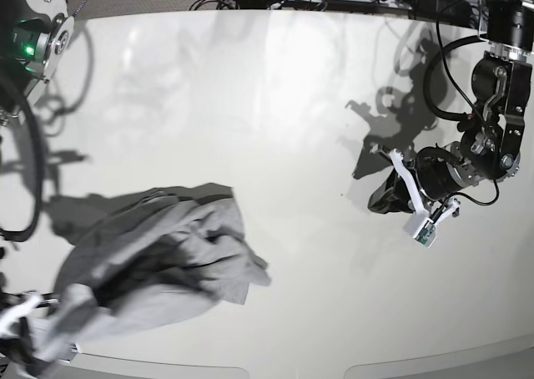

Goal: Layout the t-shirt on the table in an organized manner, then fold the t-shirt properly
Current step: 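Drag the grey t-shirt with the right gripper away from the left arm, then regrasp the shirt edge with the right gripper and pull it outward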

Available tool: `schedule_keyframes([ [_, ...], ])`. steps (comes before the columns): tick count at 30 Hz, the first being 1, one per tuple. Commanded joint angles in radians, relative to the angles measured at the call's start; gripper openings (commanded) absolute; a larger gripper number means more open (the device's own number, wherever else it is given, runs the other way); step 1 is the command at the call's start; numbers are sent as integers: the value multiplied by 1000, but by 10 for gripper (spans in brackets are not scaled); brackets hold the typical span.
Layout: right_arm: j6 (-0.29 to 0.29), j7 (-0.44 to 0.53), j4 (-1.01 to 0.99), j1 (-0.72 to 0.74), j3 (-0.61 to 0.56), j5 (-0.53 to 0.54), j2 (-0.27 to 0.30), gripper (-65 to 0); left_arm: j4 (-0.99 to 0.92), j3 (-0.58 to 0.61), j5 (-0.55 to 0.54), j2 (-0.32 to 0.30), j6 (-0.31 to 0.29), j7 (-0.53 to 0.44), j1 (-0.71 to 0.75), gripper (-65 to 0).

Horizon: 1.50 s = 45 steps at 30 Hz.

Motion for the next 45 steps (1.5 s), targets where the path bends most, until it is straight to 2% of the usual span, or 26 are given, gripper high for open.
schedule_keyframes([
  [1,-21,13,3,21,35,29,12,-650,15,-6,-16,-12,-2,-27,-20,-650],
  [4,-77,0,-37,-18,126,39,12,-650,15,-6,-16,-12,-2,-26,-20,-650],
  [10,-71,-2,-197,-72,166,40,11,-650,15,-7,-16,-12,-3,-26,-20,-650],
  [15,83,-13,-253,-77,166,201,12,-650,15,-7,-15,-12,-2,-26,-20,-650],
  [17,166,-18,-253,-77,166,299,14,-650,15,-7,-15,-12,-2,-26,-20,-650],
  [18,217,-36,-253,-77,166,356,14,-650,15,-7,-14,-12,-2,-26,-20,-650],
  [19,227,-73,-253,-77,166,419,15,-650,15,-7,-10,-12,-2,-26,-20,-650],
  [22,227,-255,-253,-77,166,599,16,-650,15,-7,-8,-12,-2,-26,-20,-650],
  [25,227,-446,-253,-85,166,703,27,-650,15,-6,-8,-12,-2,-27,-20,-650],
  [26,227,-477,-253,-90,166,732,33,-650,15,-7,-8,-12,-2,-27,-20,-650],
  [29,227,-477,-253,-121,166,798,57,-650,15,-7,-8,-12,-2,-27,-20,-650],
  [32,227,-477,-253,-157,166,722,86,-650,15,-7,-8,-12,-2,-26,-20,-650],
  [36,222,-451,-253,-199,166,415,114,-650,15,-7,-8,-12,-2,-27,-21,-650],
  [37,188,-414,-253,-207,166,337,115,-609,15,-7,-8,-12,-2,-27,-21,-650],
  [40,98,-313,-253,-232,166,142,117,-378,15,-7,-8,-12,-2,-30,-20,-650],
  [42,72,-259,-253,-235,166,60,117,-264,15,-7,-8,-12,-2,-30,-20,-650],
  [45,39,-200,-253,-217,166,19,117,-252,15,-7,-8,-12,-2,-29,-20,-650],
])
